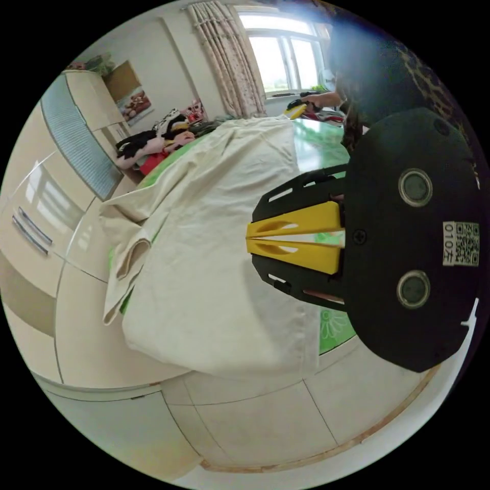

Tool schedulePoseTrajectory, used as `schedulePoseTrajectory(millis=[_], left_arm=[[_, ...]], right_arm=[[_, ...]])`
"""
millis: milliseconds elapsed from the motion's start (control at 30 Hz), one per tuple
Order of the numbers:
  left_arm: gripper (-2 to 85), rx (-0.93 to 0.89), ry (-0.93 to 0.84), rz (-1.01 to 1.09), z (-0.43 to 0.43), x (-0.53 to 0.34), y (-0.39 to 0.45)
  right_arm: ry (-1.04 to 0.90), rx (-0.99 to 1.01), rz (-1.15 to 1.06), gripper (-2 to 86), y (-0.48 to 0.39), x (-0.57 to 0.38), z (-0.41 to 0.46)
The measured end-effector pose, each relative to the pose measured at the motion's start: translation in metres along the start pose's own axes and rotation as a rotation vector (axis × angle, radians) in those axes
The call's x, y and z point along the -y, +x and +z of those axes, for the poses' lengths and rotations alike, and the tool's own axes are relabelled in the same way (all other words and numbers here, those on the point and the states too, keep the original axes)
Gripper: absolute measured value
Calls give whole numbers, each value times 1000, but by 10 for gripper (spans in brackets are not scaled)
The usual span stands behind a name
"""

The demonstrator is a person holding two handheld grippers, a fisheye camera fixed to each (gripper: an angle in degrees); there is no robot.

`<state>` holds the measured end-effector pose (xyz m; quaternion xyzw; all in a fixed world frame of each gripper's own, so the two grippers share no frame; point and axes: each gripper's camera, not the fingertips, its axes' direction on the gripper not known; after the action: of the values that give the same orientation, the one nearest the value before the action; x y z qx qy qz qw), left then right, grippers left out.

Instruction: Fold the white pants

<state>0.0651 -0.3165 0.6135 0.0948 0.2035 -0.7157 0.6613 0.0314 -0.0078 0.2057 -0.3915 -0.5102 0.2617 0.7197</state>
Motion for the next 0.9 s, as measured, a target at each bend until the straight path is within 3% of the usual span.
schedulePoseTrajectory(millis=[200, 333, 567, 900], left_arm=[[-2, 164, -94, 116, 32, -8, 13], [-2, 101, -92, 74, 32, -2, -3], [-2, 187, -400, 38, 23, -52, 11], [-3, 126, -599, -52, -3, -128, -13]], right_arm=[[-17, 98, 39, 74, -3, 28, 11], [-50, 43, 46, 45, -17, 37, 3], [-63, -39, 12, 26, -40, 40, -39], [-72, -196, 10, 43, -70, 37, -68]])
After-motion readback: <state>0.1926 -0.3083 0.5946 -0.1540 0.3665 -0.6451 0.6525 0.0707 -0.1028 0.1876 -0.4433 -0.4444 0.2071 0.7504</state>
